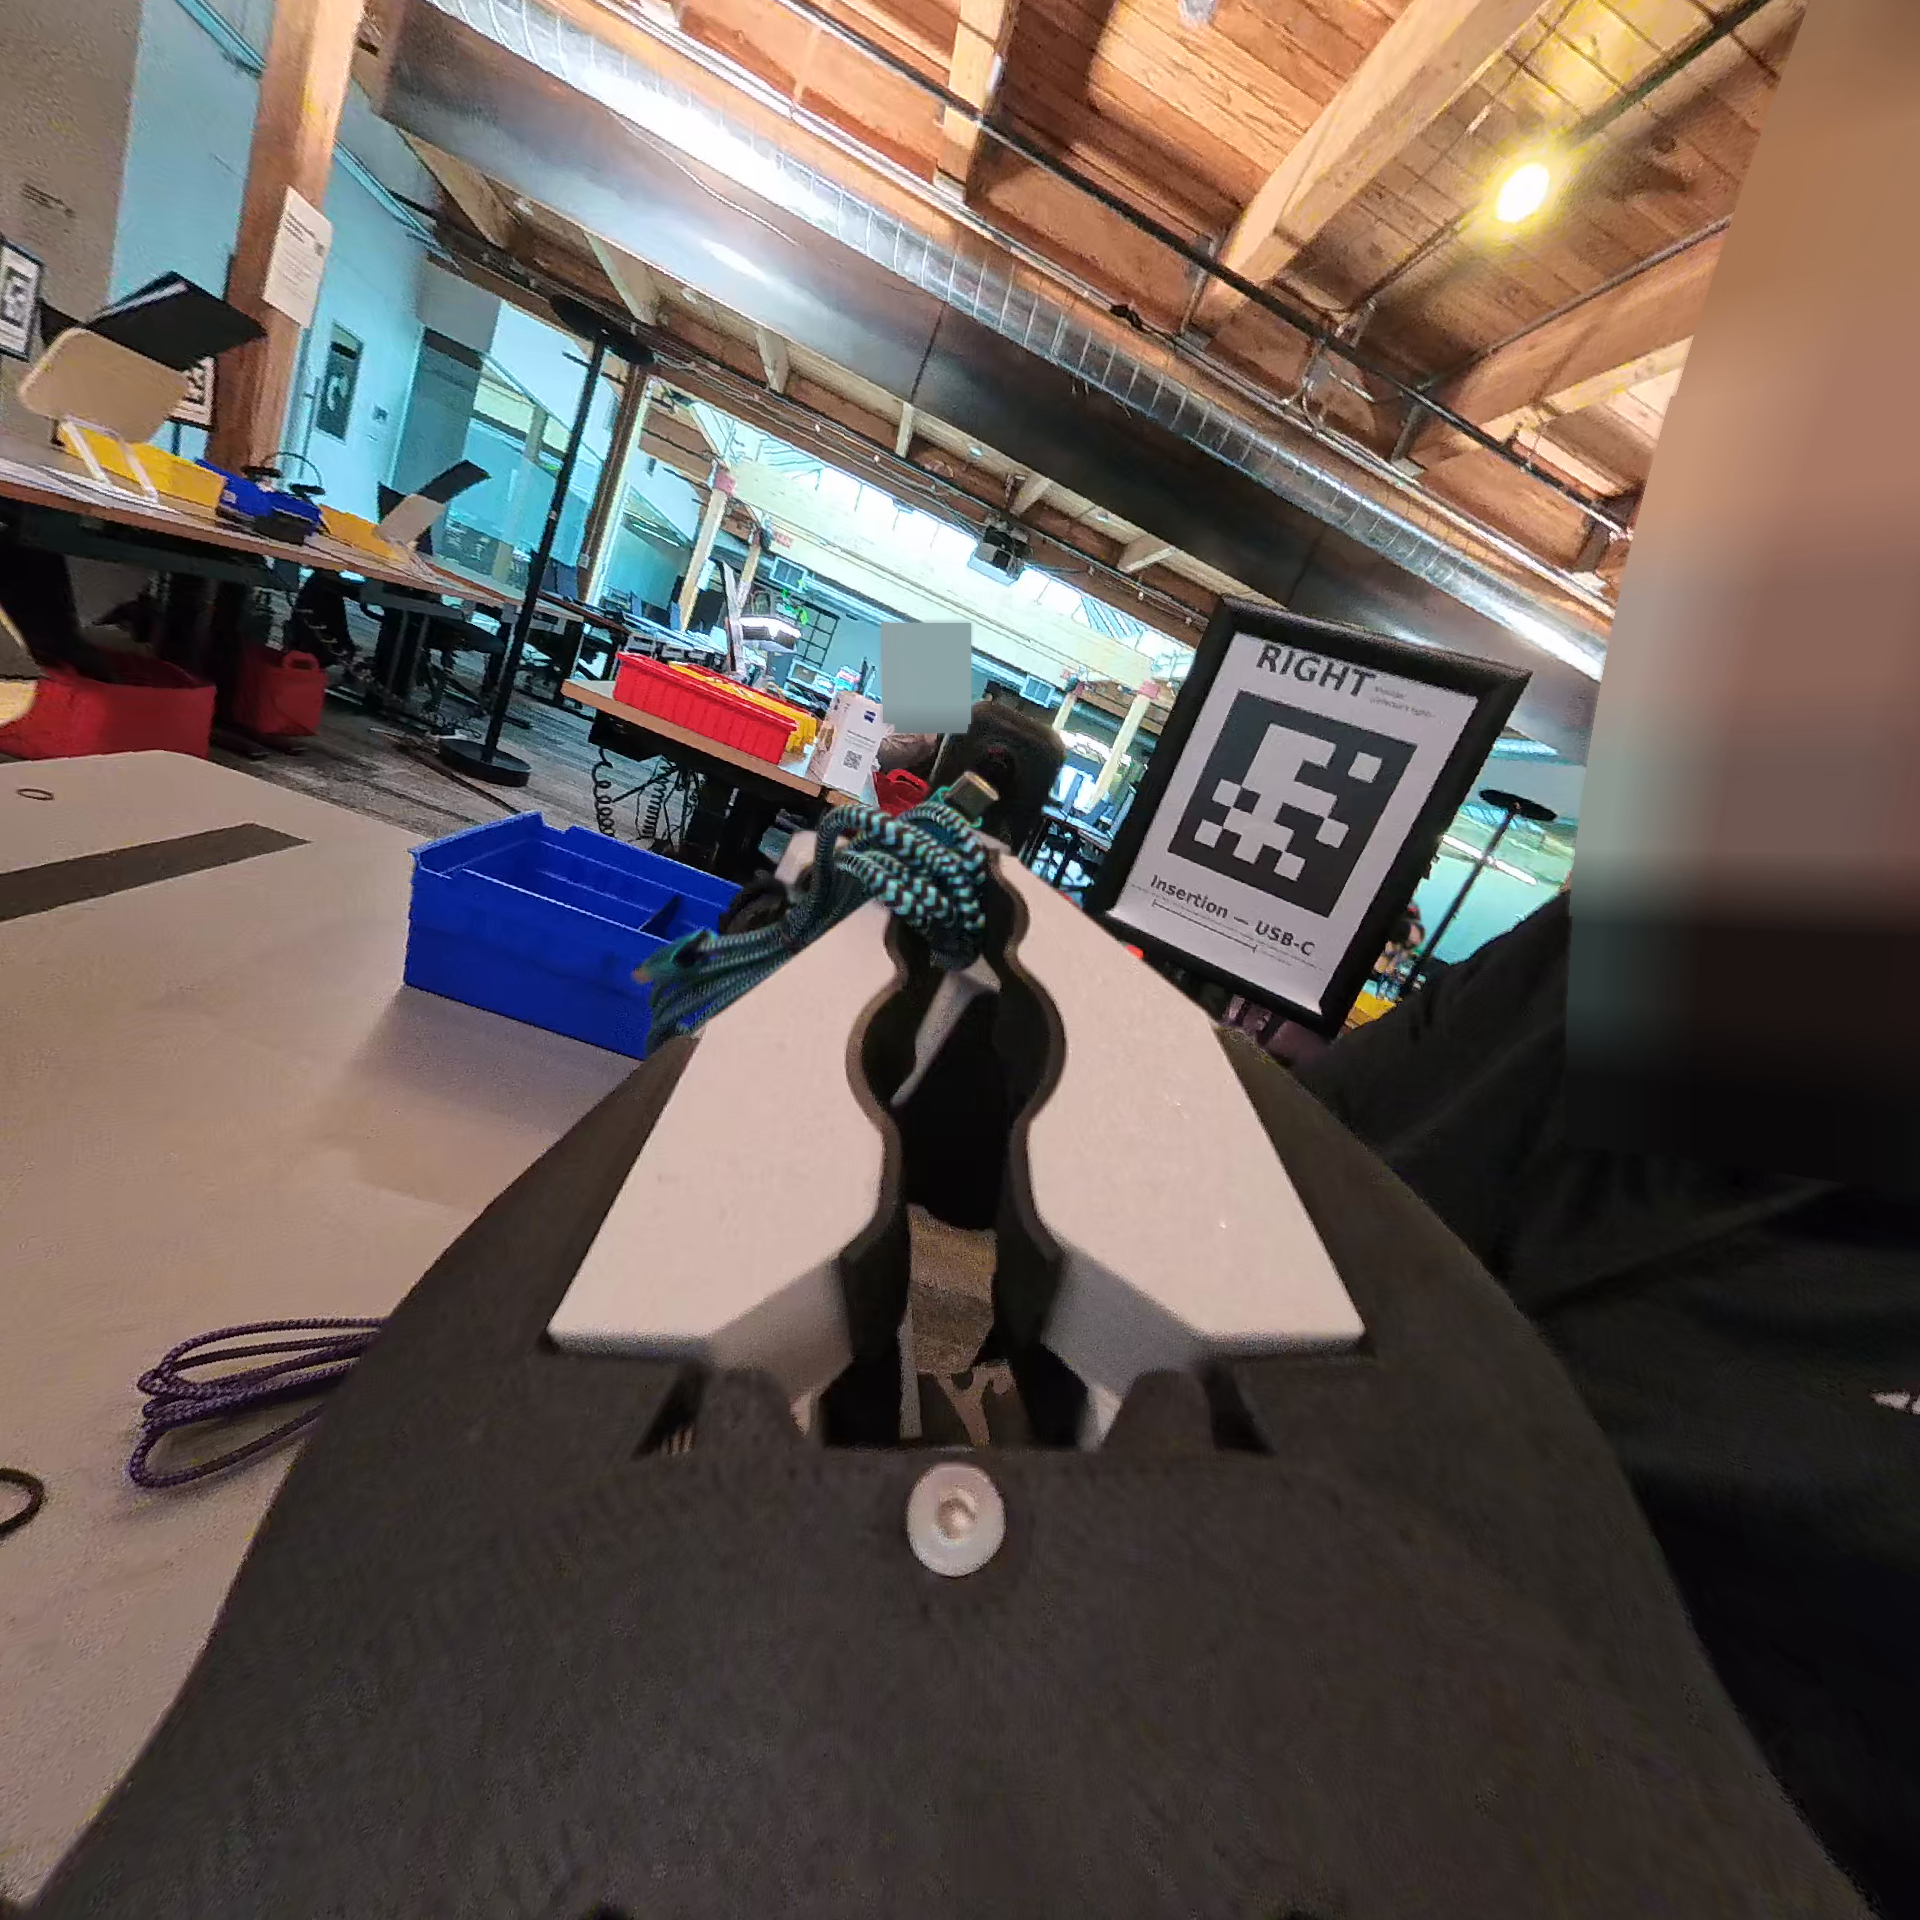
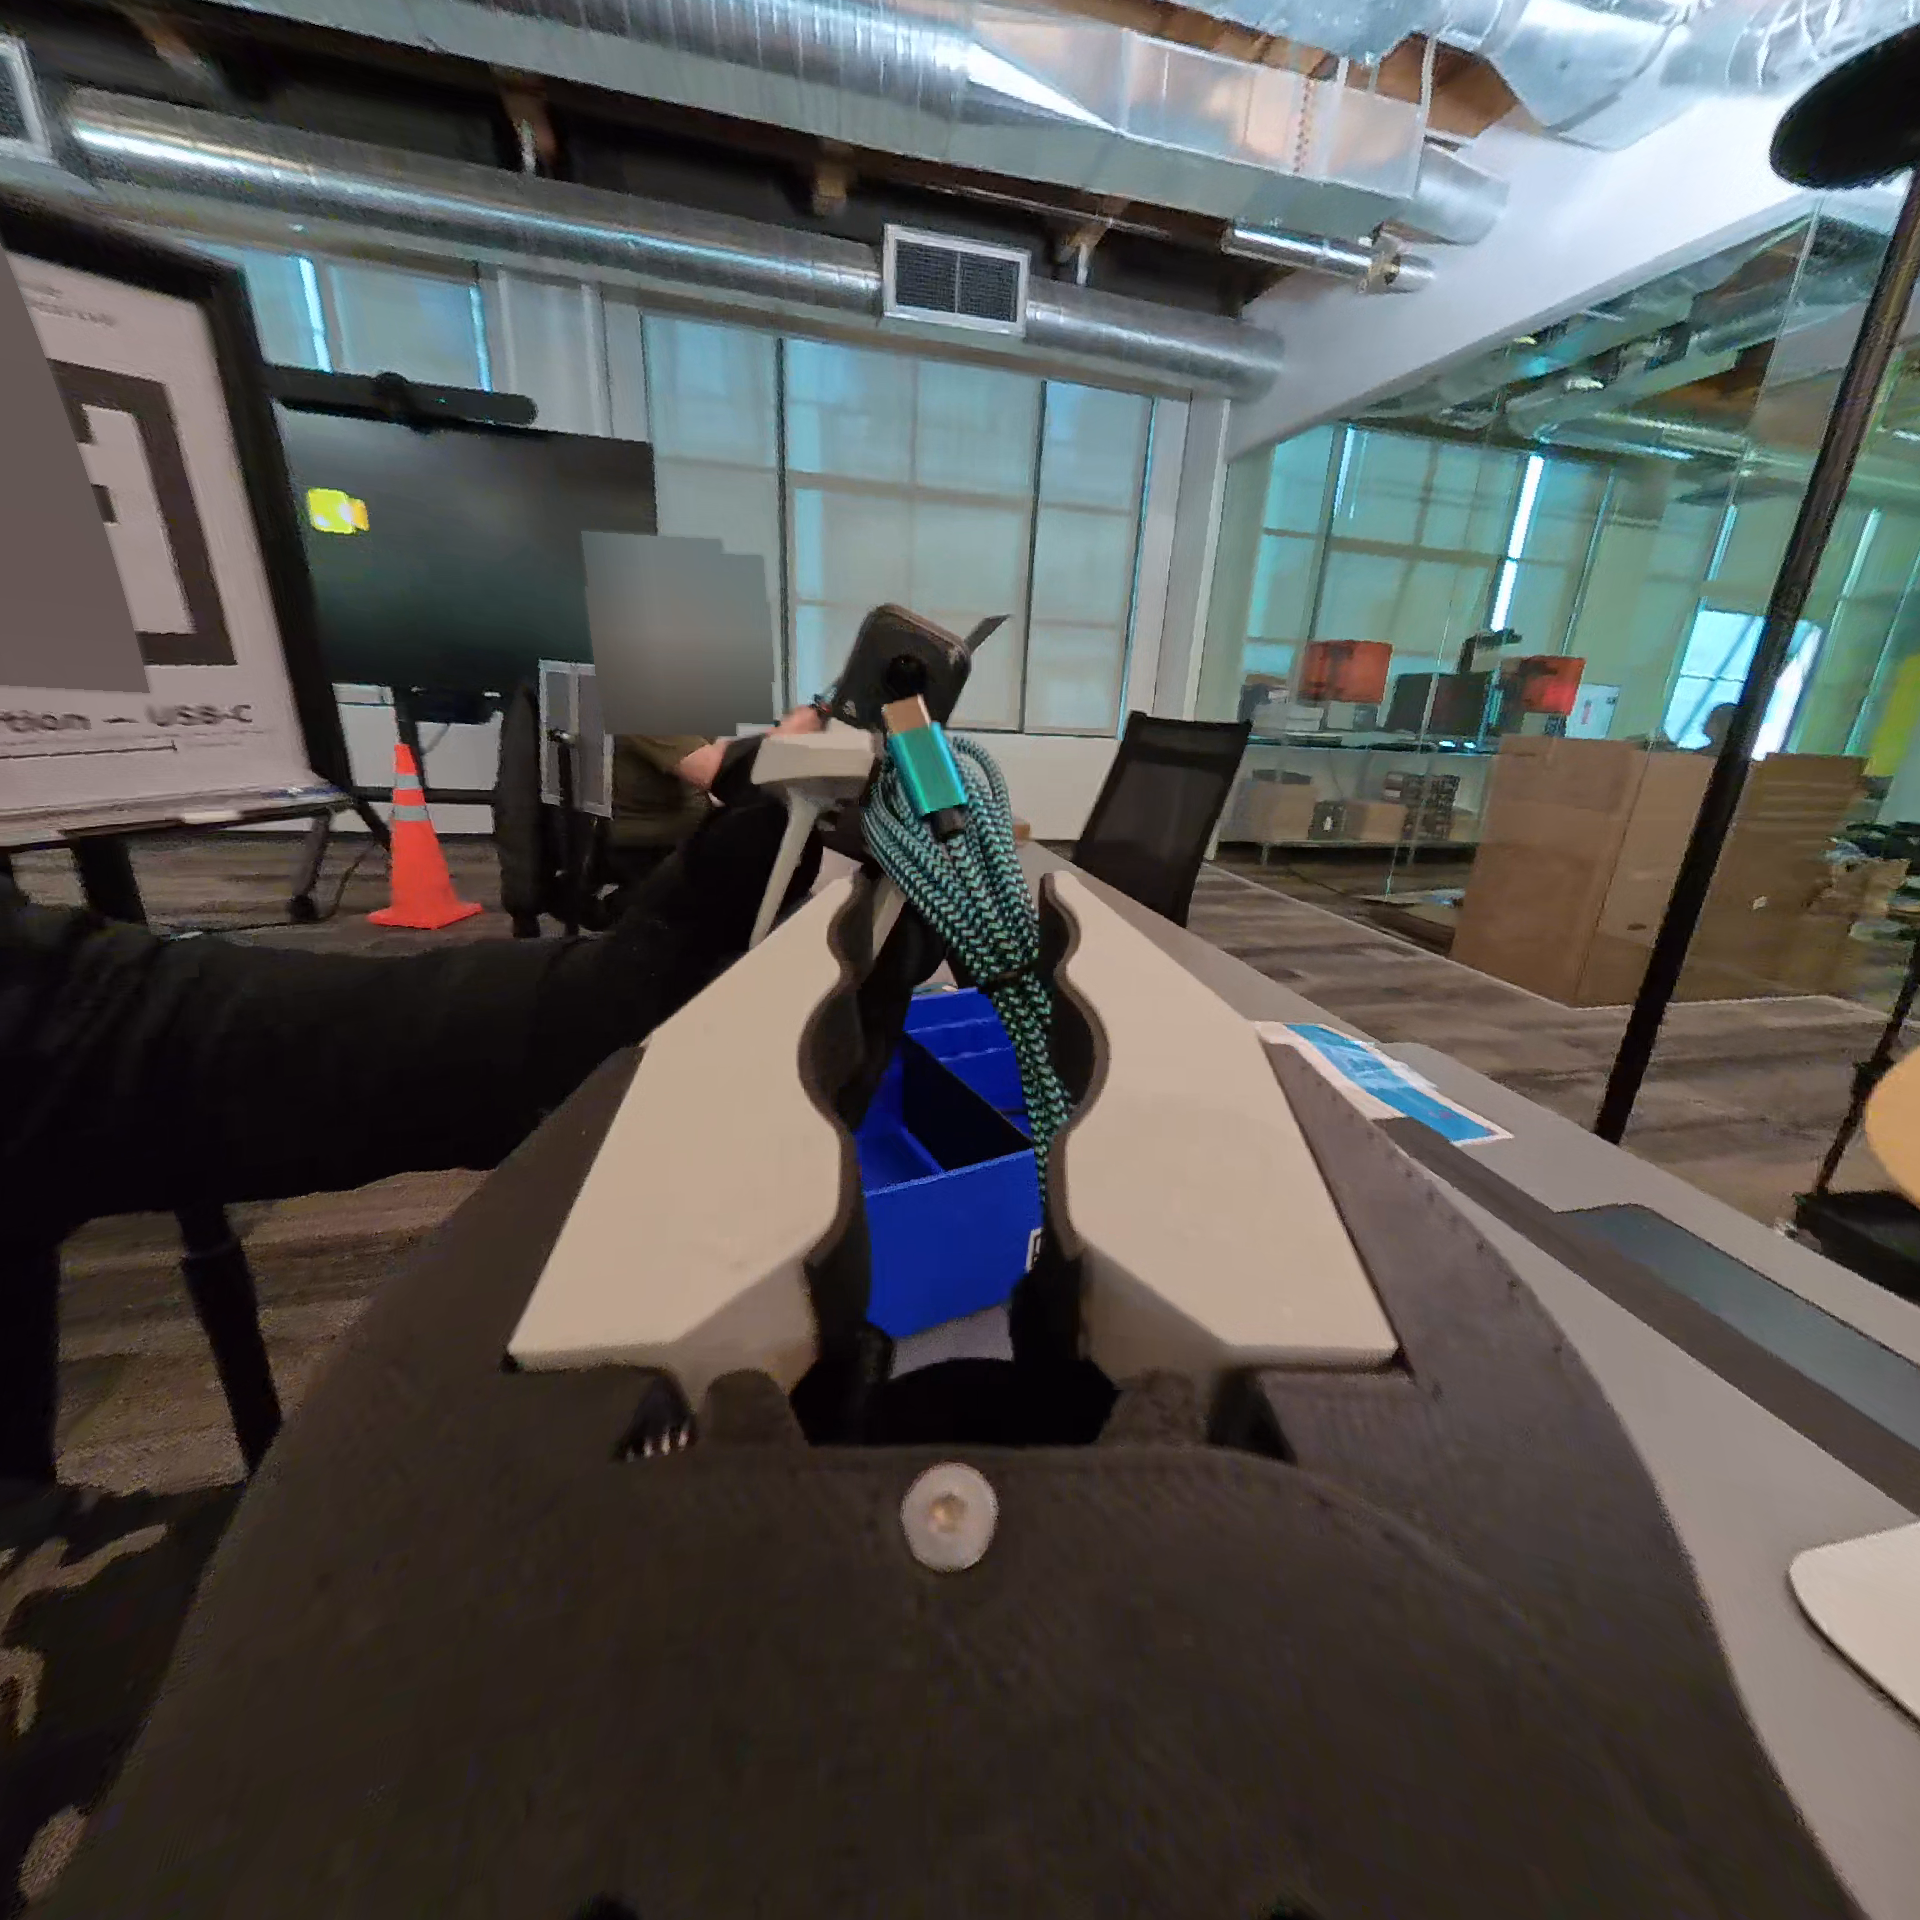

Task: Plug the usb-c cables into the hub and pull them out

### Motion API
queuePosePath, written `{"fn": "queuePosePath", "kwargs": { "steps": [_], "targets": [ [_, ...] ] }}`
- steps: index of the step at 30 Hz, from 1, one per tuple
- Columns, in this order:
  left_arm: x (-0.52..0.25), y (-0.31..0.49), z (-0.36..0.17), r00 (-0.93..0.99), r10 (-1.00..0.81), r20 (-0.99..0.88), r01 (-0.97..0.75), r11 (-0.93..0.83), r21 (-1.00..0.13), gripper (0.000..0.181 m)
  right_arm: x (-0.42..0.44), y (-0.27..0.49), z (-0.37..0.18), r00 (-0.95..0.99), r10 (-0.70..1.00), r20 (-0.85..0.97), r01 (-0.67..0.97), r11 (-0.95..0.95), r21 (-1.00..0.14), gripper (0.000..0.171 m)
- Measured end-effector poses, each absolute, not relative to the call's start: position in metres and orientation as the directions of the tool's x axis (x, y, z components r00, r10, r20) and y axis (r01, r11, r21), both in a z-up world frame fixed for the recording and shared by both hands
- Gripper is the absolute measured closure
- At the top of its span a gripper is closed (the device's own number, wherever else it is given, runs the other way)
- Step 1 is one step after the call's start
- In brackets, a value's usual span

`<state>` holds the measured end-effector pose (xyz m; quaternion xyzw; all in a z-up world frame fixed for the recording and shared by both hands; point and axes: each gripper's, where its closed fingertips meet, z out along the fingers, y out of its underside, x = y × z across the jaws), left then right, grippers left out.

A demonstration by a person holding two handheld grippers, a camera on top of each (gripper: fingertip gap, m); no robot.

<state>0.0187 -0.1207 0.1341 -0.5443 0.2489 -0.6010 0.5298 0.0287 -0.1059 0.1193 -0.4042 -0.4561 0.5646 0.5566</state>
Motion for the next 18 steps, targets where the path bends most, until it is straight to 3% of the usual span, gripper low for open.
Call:
{"fn": "queuePosePath", "kwargs": {
  "steps": [7, 10, 18],
  "targets": [
    [0.023, -0.127, 0.126, 0.126, -0.921, 0.368, 0.294, -0.319, -0.901, 0.175, 0.040, -0.120, 0.134, -0.060, 0.981, 0.184, -0.257, 0.163, -0.953, 0.152],
    [0.026, -0.130, 0.122, 0.110, -0.927, 0.360, 0.265, -0.321, -0.909, 0.176, 0.034, -0.125, 0.124, -0.057, 0.966, 0.253, -0.171, 0.240, -0.956, 0.156],
    [0.033, -0.138, 0.113, 0.081, -0.937, 0.341, 0.197, -0.320, -0.927, 0.176, 0.033, -0.131, 0.117, -0.091, 0.954, 0.286, -0.151, 0.271, -0.951, 0.166]
  ]
}}
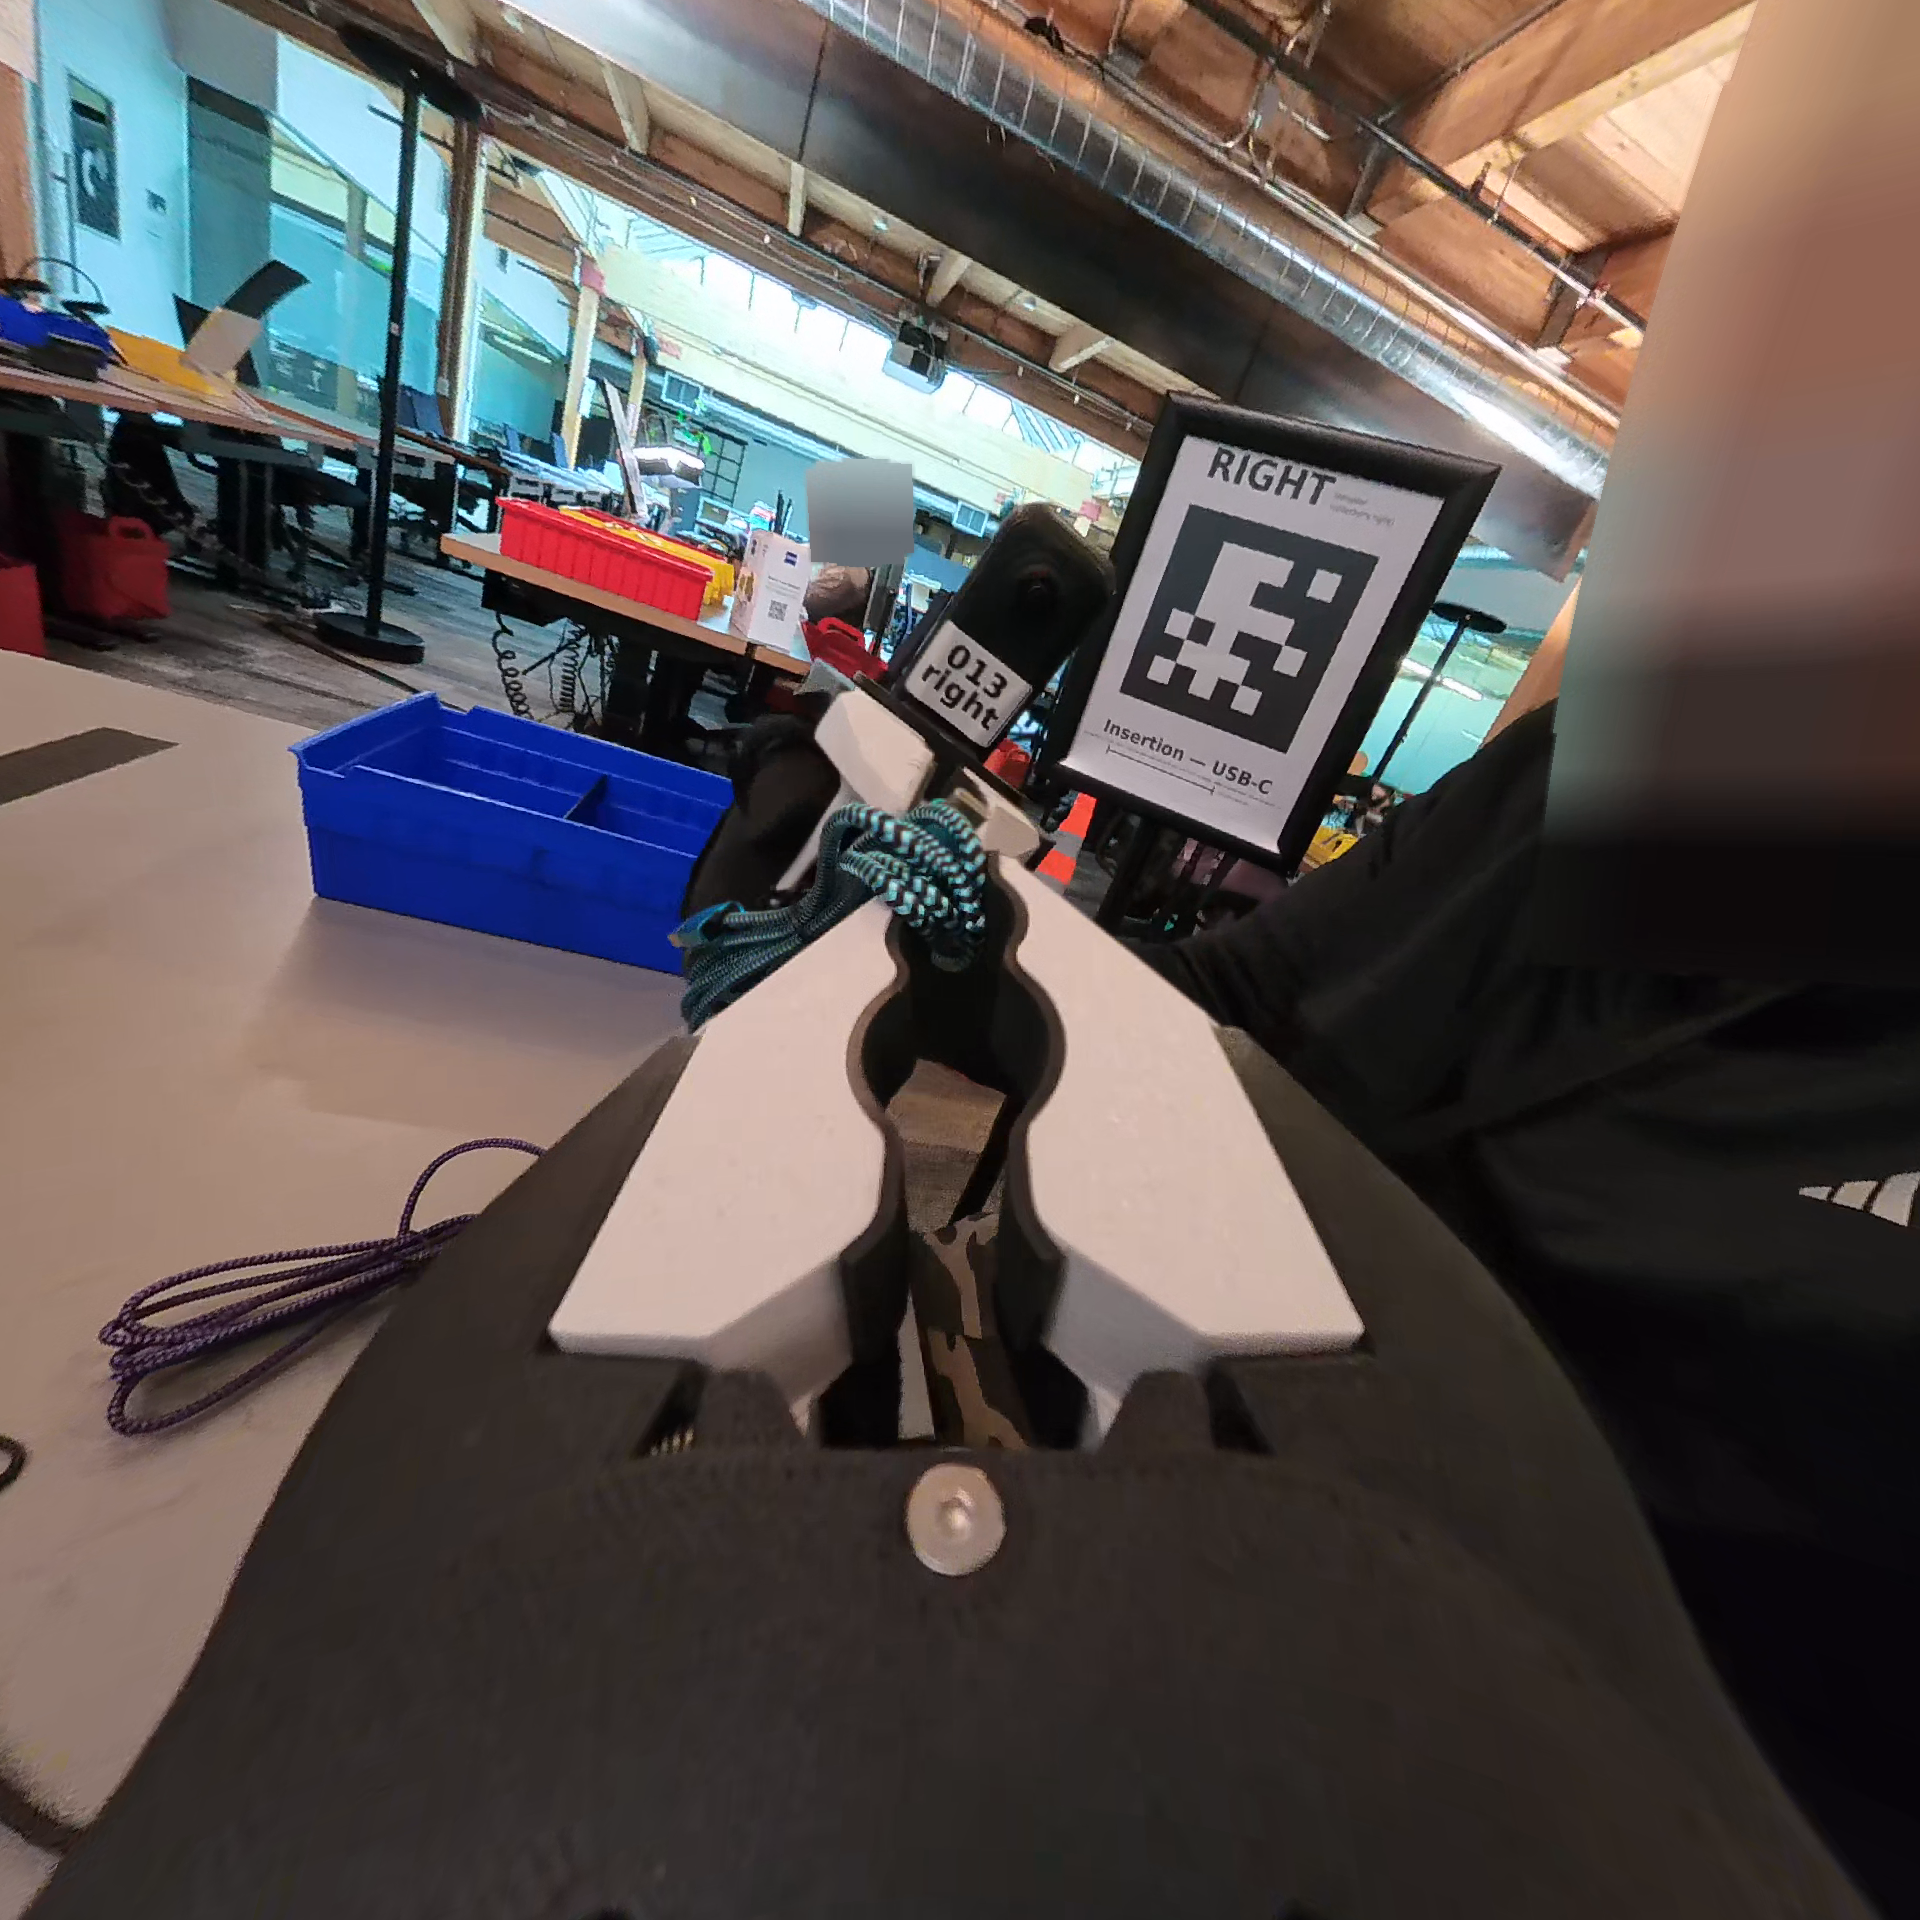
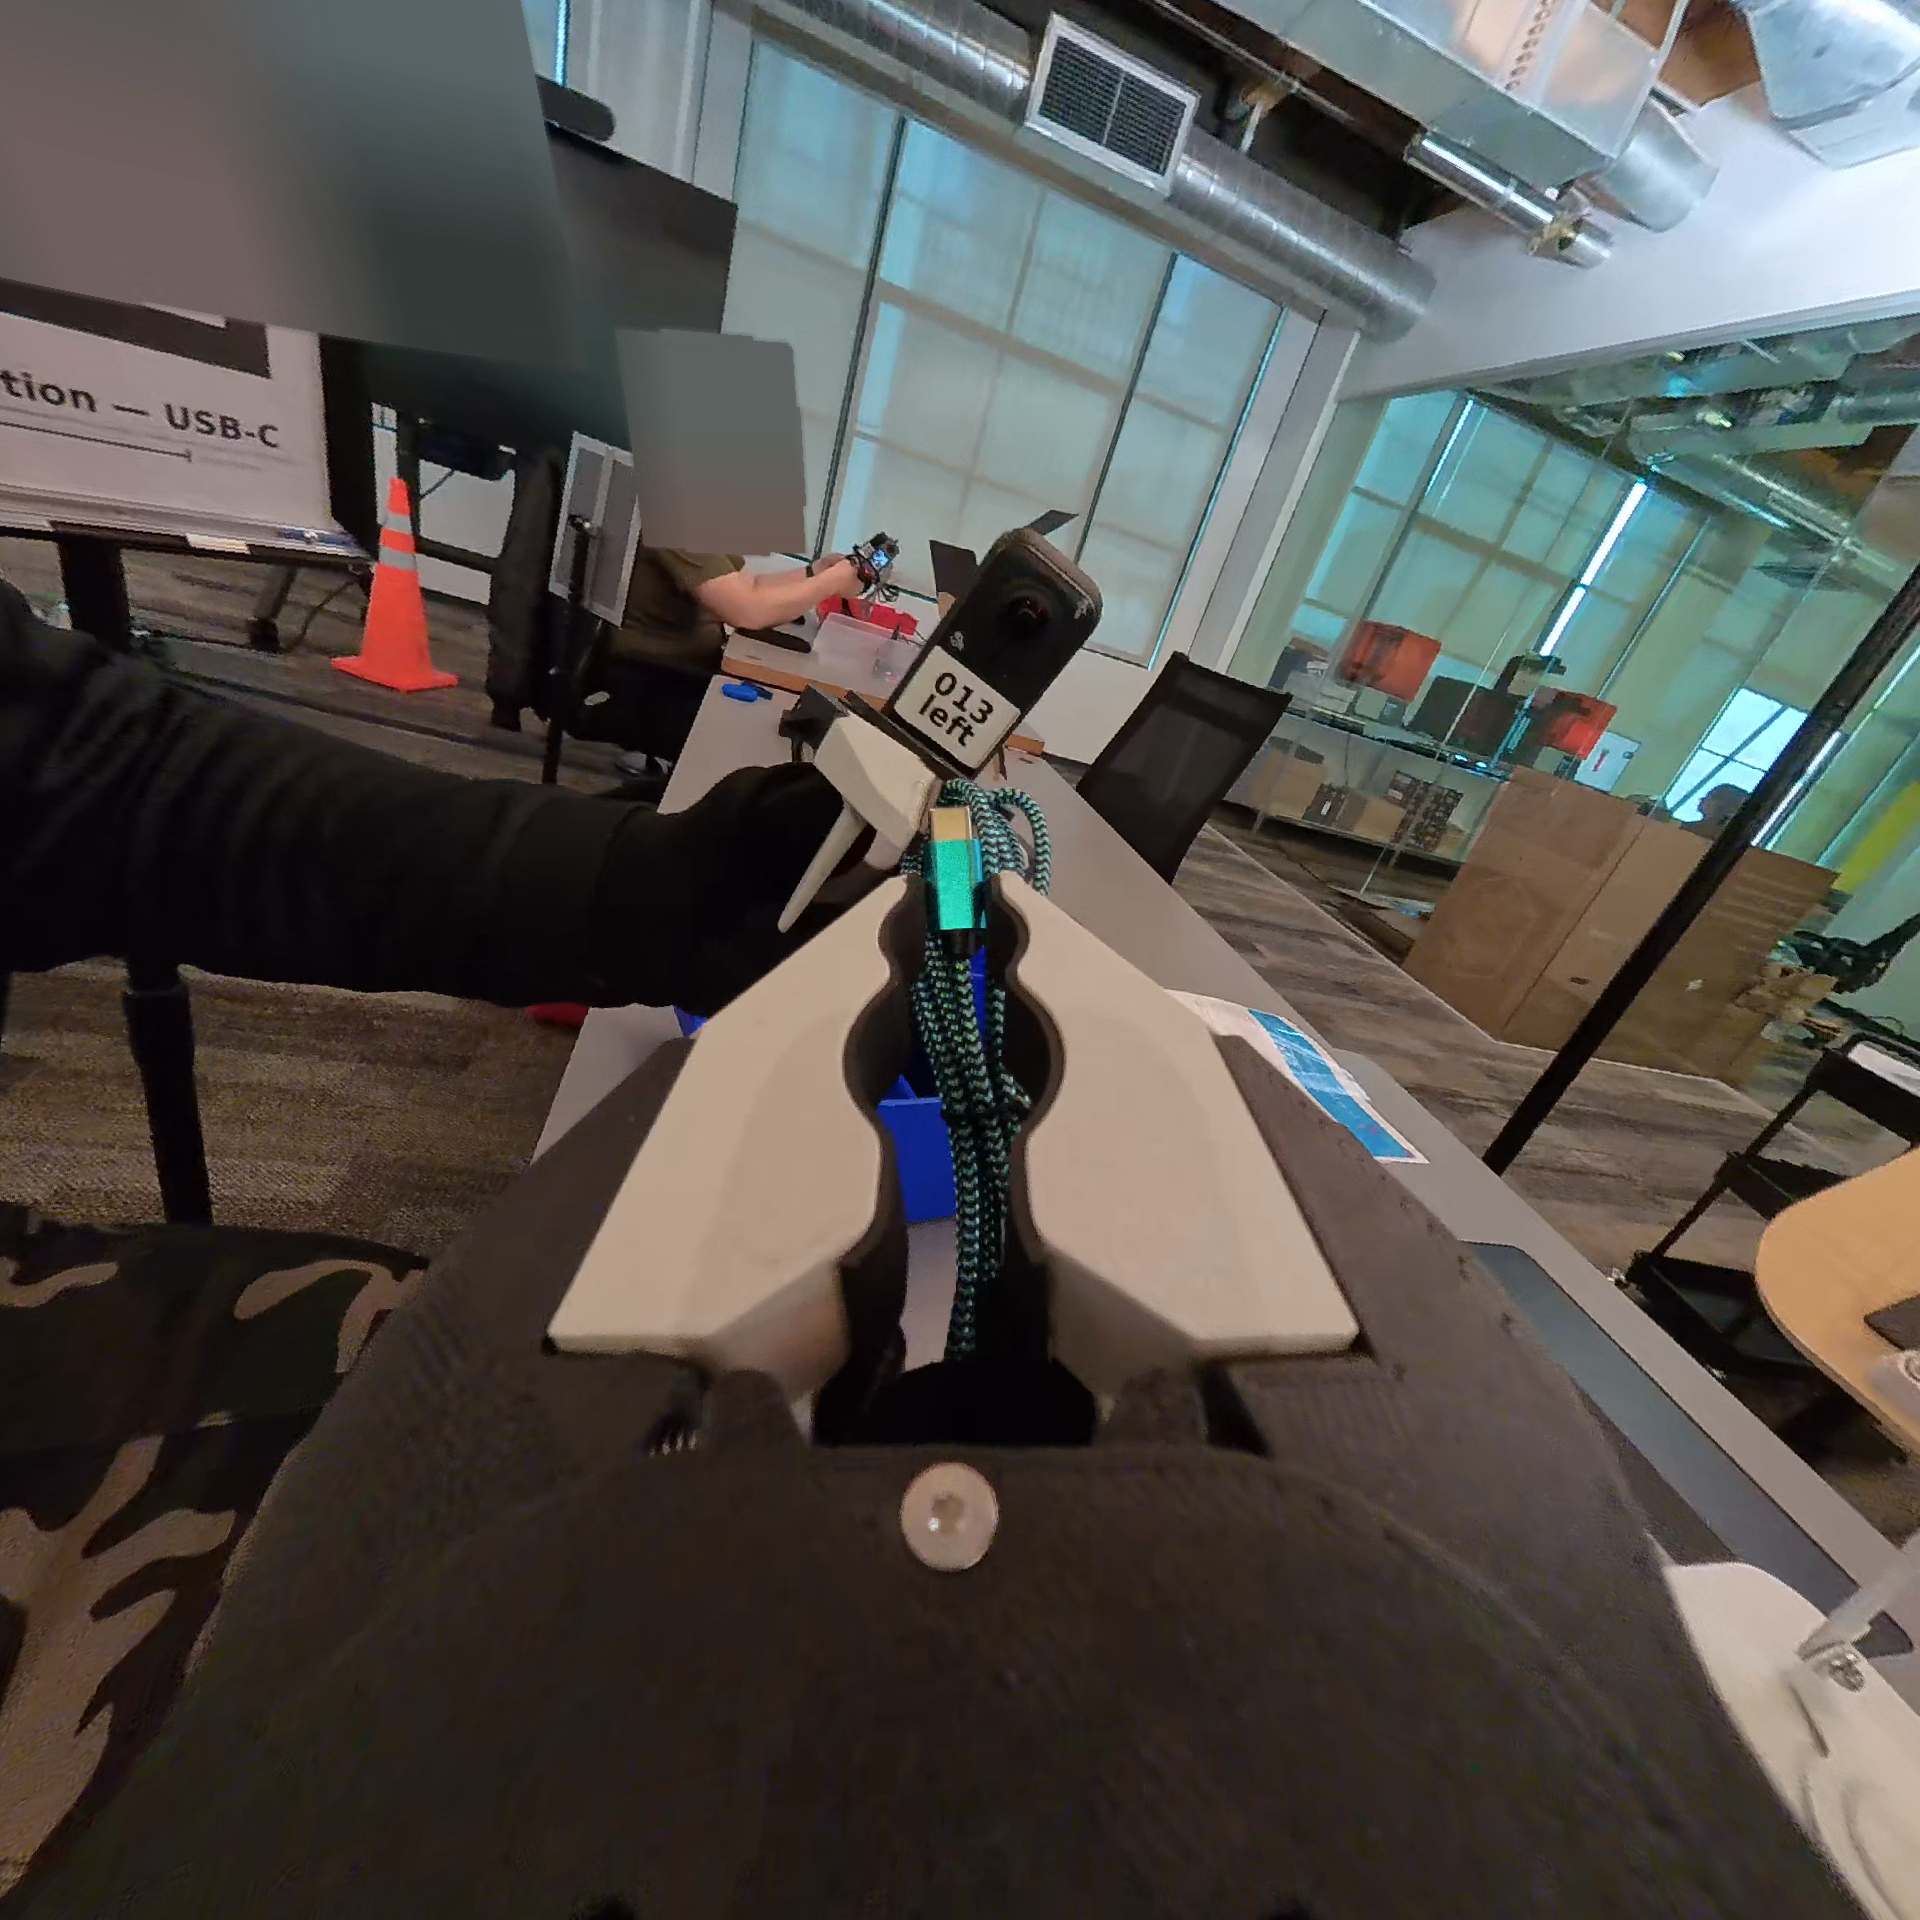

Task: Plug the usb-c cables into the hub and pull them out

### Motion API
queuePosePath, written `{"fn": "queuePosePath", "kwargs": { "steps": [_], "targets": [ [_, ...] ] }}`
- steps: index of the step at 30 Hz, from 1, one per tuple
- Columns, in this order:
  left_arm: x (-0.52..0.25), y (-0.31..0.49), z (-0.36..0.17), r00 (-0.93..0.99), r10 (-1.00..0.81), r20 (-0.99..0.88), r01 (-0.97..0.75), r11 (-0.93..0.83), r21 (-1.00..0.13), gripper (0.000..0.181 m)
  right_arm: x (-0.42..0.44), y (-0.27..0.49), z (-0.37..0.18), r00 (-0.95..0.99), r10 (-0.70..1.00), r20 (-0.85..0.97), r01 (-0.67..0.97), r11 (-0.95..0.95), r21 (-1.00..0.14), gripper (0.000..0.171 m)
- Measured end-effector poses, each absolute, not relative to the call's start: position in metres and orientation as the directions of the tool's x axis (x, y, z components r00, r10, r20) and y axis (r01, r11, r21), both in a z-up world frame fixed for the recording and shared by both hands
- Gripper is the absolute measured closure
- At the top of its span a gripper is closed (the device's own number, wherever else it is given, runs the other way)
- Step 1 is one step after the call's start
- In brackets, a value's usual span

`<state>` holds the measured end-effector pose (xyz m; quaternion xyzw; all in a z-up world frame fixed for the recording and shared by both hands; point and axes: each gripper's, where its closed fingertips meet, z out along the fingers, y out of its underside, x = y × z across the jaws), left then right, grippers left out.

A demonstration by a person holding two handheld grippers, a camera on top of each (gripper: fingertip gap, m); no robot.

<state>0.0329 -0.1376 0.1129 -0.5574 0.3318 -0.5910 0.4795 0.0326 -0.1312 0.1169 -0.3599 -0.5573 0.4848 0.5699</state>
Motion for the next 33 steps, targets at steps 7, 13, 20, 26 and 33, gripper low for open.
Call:
{"fn": "queuePosePath", "kwargs": {
  "steps": [7, 13, 20, 26, 33],
  "targets": [
    [0.032, -0.138, 0.115, 0.031, -0.931, 0.364, 0.251, -0.345, -0.905, 0.175, 0.038, -0.133, 0.123, -0.120, 0.961, 0.248, -0.208, 0.220, -0.953, 0.166],
    [0.022, -0.117, 0.109, 0.050, -0.885, 0.462, 0.319, -0.424, -0.847, 0.170, 0.038, -0.117, 0.120, -0.058, 0.974, 0.220, -0.208, 0.204, -0.957, 0.167],
    [-0.016, -0.077, 0.098, 0.457, -0.805, 0.378, 0.253, -0.290, -0.923, 0.131, 0.030, -0.086, 0.099, 0.140, 0.936, 0.324, -0.057, 0.334, -0.941, 0.165],
    [0.010, -0.102, 0.127, 0.581, -0.813, 0.028, -0.056, -0.074, -0.996, 0.149, 0.021, -0.073, 0.081, 0.236, 0.849, 0.473, 0.113, 0.459, -0.881, 0.165],
    [0.024, -0.086, 0.088, 0.672, -0.740, -0.028, -0.233, -0.175, -0.957, 0.159, 0.016, -0.076, 0.080, 0.267, 0.780, 0.566, 0.179, 0.537, -0.825, 0.166]
  ]
}}
